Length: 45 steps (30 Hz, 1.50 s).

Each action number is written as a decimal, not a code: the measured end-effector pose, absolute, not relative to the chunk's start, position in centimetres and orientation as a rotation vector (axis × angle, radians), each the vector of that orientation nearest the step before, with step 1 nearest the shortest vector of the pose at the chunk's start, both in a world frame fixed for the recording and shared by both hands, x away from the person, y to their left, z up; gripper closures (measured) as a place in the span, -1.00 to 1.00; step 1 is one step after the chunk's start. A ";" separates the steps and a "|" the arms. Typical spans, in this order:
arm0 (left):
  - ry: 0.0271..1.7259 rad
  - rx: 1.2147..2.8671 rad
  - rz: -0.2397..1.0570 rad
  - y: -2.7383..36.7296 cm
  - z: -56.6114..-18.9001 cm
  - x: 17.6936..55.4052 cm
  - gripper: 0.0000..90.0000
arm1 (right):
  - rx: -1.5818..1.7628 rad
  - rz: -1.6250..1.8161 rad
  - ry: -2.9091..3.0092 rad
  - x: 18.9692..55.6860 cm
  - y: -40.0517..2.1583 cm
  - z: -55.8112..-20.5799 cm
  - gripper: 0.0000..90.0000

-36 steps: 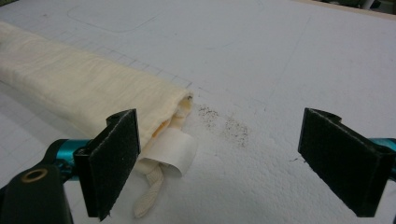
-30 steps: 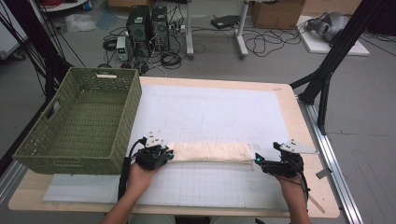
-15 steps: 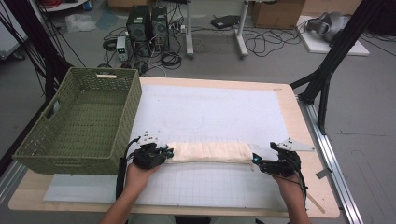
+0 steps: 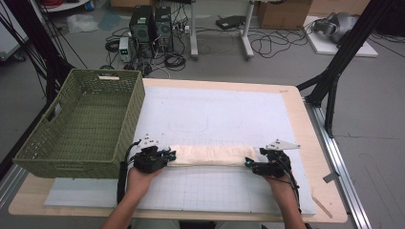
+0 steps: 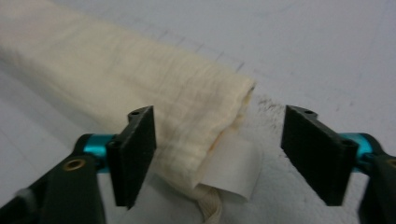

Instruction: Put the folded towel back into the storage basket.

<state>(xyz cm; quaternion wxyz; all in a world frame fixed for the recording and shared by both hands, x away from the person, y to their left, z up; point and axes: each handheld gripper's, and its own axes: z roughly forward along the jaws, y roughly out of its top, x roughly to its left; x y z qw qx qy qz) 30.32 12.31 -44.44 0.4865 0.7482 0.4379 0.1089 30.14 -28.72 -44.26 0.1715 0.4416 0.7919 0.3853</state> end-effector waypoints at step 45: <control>0.924 1.710 0.406 14.3 -37.6 28.2 0.82 | 1.155 1.149 2.226 32.2 -26.7 -38.7 0.82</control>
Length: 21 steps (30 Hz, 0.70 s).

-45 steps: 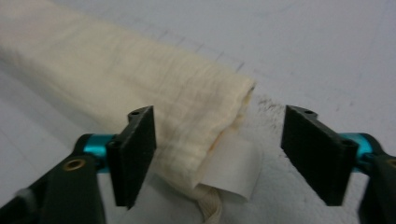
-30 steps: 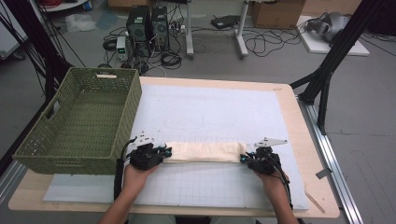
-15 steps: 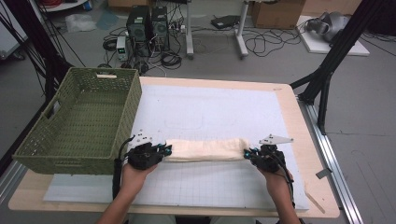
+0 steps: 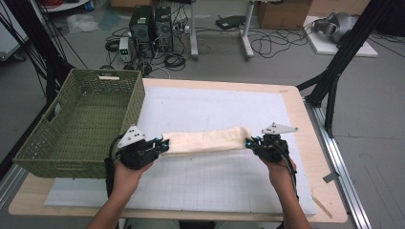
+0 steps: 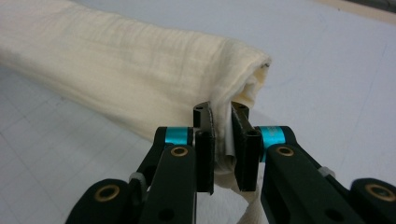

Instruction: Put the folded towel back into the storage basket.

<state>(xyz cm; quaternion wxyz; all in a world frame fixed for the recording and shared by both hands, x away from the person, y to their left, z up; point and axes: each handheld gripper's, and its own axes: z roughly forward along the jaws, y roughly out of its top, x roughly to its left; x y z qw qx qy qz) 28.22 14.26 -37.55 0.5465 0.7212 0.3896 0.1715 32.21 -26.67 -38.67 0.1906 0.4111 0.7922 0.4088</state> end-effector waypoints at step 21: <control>0.942 1.628 0.555 18.8 -33.7 26.2 0.82 | 0.954 1.171 2.256 37.0 -20.8 -33.8 0.82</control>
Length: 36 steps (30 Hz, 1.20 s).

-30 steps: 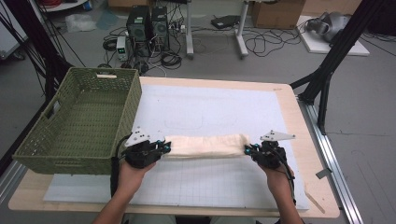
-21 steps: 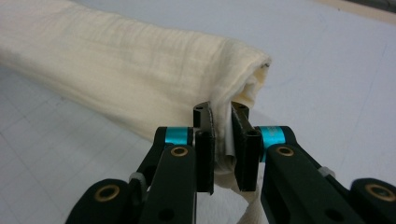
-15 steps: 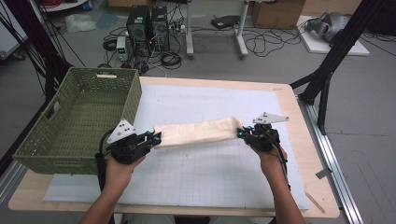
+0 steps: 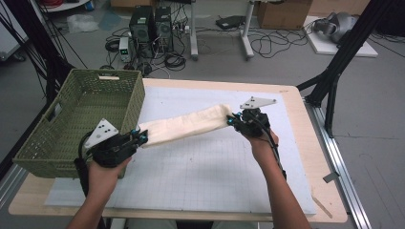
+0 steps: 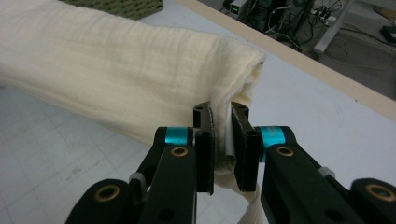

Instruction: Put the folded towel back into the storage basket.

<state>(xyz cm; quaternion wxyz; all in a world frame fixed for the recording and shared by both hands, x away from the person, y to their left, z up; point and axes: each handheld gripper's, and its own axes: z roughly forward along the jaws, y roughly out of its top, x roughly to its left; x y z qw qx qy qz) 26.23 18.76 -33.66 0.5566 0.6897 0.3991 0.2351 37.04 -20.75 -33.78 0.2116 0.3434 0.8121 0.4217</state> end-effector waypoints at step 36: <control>1.092 1.477 0.771 29.8 -31.9 22.6 0.82 | 0.653 1.202 2.355 45.3 -3.2 -29.7 0.82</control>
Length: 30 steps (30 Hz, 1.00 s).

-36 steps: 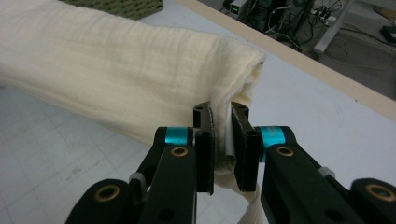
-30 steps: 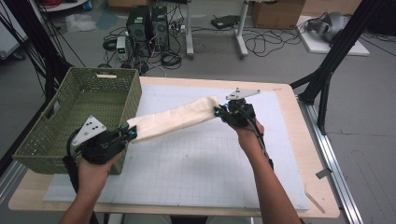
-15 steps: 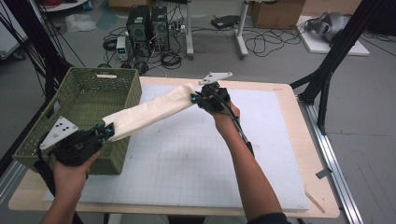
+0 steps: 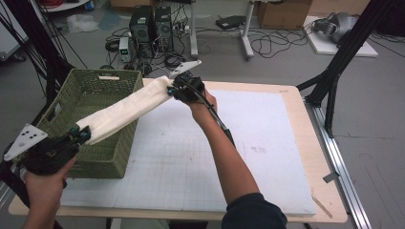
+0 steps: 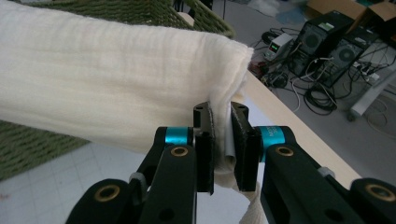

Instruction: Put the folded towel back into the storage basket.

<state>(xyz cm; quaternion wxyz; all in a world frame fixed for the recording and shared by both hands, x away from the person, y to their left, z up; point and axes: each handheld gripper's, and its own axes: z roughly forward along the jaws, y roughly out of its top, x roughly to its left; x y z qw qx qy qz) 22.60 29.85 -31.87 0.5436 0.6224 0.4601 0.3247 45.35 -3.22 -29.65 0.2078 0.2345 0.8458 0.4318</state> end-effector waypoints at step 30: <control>1.235 1.403 0.874 37.1 -33.0 20.6 0.82 | 0.496 1.208 2.400 48.6 10.7 -29.4 0.81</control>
